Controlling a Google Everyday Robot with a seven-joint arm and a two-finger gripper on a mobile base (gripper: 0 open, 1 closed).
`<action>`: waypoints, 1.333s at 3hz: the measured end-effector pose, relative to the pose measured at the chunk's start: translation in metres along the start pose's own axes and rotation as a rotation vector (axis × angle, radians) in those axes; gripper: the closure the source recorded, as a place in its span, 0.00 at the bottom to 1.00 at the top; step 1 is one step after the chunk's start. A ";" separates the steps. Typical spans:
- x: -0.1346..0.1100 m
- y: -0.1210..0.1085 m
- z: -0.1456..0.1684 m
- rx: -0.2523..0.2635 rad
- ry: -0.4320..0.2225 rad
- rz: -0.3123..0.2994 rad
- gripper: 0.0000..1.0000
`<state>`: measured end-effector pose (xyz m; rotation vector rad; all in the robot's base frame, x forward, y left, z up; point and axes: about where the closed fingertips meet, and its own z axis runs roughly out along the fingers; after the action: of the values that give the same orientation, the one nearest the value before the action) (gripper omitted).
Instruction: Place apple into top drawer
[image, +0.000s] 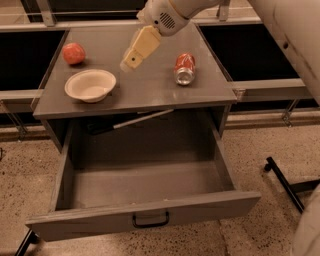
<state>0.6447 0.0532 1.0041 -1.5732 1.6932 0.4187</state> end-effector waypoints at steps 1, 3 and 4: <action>0.000 0.000 0.001 -0.002 0.000 -0.007 0.00; 0.011 -0.107 0.066 0.130 -0.102 0.101 0.00; 0.016 -0.159 0.099 0.249 -0.145 0.182 0.00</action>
Offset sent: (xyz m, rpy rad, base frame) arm 0.1563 0.0105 -0.0115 0.1639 -0.0932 -0.1250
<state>0.8269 0.0817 0.9693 -1.1880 1.7093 0.3870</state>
